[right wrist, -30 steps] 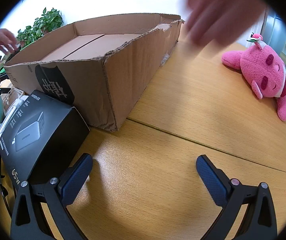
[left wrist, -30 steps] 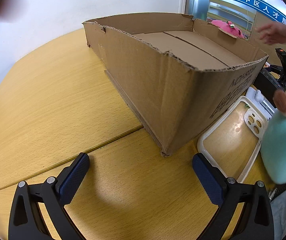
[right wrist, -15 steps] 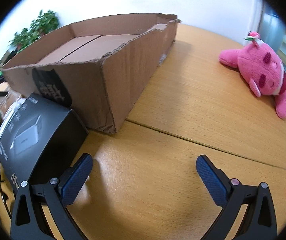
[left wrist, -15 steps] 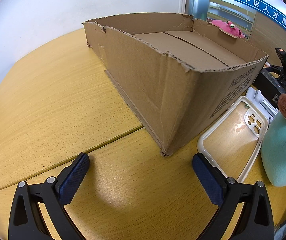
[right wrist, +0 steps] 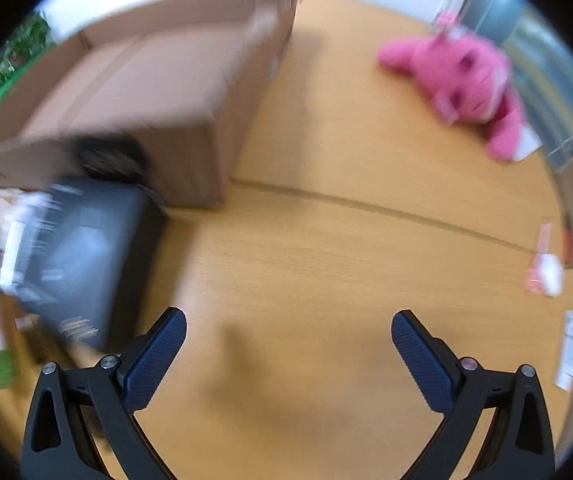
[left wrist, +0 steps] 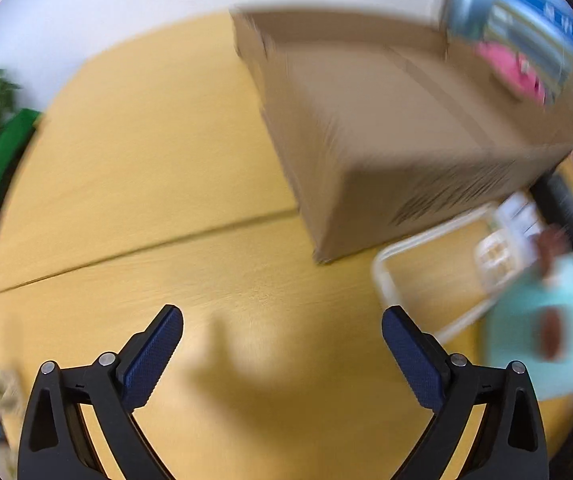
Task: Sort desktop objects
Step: 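Move both grippers toward the pig plush lying beside the box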
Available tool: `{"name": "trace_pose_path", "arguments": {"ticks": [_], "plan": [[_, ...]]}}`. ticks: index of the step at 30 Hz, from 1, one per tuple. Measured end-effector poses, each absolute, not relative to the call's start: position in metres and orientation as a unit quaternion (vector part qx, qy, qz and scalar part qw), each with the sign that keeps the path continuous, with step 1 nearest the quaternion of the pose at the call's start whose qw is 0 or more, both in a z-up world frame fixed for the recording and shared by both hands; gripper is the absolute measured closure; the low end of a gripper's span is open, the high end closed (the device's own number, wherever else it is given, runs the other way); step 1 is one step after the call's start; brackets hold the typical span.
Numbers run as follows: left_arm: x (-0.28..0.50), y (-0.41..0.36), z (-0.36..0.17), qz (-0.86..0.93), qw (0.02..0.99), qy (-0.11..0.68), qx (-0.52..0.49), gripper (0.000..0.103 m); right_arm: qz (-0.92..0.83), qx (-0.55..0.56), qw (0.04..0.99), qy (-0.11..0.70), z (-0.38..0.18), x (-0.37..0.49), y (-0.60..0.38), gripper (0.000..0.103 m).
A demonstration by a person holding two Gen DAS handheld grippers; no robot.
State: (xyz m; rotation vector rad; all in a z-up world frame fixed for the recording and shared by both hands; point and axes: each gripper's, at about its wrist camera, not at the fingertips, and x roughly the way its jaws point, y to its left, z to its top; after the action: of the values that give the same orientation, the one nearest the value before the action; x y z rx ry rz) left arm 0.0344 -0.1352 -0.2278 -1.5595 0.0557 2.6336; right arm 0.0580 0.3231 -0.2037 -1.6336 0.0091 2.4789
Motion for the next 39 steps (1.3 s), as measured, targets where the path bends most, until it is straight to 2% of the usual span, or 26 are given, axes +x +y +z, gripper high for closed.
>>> {"name": "trace_pose_path", "arguments": {"ticks": [5, 8, 12, 17, 18, 19, 20, 21, 22, 24, 25, 26, 27, 28, 30, 39], "plan": [[0.079, -0.102, -0.112, 0.900, -0.015, -0.012, -0.435, 0.002, 0.856, -0.507, 0.090, 0.044, -0.105, 0.071, 0.284, 0.001], [0.091, -0.084, -0.062, 0.906, -0.040, -0.044, -0.418, 0.001, 0.890, -0.444, 0.080, 0.062, -0.050, 0.071, 0.252, 0.001], [0.107, -0.052, -0.014, 0.917, -0.035, -0.085, -0.389, 0.000, 0.904, -0.417, 0.066, 0.074, -0.015, 0.061, 0.243, 0.001], [0.114, -0.004, 0.017, 0.926, -0.037, -0.081, -0.367, 0.001, 0.922, -0.384, 0.015, 0.045, 0.011, 0.068, 0.223, 0.001], [0.118, 0.003, 0.021, 0.928, -0.027, -0.082, -0.364, 0.002, 0.924, -0.381, 0.005, 0.035, 0.014, 0.071, 0.219, 0.003], [0.124, 0.011, 0.020, 0.929, -0.014, -0.084, -0.361, 0.017, 0.926, -0.376, -0.011, 0.024, 0.015, 0.076, 0.215, 0.021], [0.125, 0.016, 0.021, 0.927, -0.013, -0.085, -0.366, 0.056, 0.927, -0.374, -0.023, 0.019, 0.015, 0.080, 0.214, 0.039], [0.125, 0.022, 0.018, 0.921, -0.017, -0.085, -0.380, 0.080, 0.925, -0.377, -0.035, 0.025, 0.015, 0.083, 0.214, 0.081], [0.124, 0.026, 0.013, 0.911, -0.021, -0.094, -0.400, 0.101, 0.922, -0.383, -0.046, 0.041, 0.014, 0.087, 0.218, 0.099], [0.125, 0.029, 0.010, 0.903, -0.007, -0.124, -0.411, 0.101, 0.919, -0.386, -0.065, 0.054, 0.012, 0.093, 0.223, 0.096], [0.126, 0.032, 0.010, 0.902, 0.001, -0.136, -0.410, 0.093, 0.918, -0.387, -0.072, 0.055, 0.011, 0.097, 0.225, 0.081], [0.127, 0.037, 0.013, 0.902, 0.004, -0.137, -0.409, 0.058, 0.918, -0.388, -0.070, 0.053, 0.011, 0.099, 0.226, 0.066], [0.127, 0.042, 0.014, 0.902, 0.000, -0.131, -0.411, 0.030, 0.918, -0.387, -0.069, 0.052, 0.010, 0.102, 0.226, 0.031], [0.128, 0.048, 0.015, 0.902, -0.018, -0.123, -0.413, 0.002, 0.921, -0.378, -0.074, 0.056, 0.010, 0.106, 0.228, 0.017], [0.134, 0.055, 0.019, 0.912, -0.046, -0.108, -0.394, 0.000, 0.924, -0.369, -0.077, 0.059, 0.010, 0.111, 0.230, 0.017], [0.126, 0.063, 0.008, 0.910, -0.046, -0.110, -0.396, 0.000, 0.918, -0.388, -0.073, 0.042, -0.003, 0.113, 0.230, 0.017]]}}
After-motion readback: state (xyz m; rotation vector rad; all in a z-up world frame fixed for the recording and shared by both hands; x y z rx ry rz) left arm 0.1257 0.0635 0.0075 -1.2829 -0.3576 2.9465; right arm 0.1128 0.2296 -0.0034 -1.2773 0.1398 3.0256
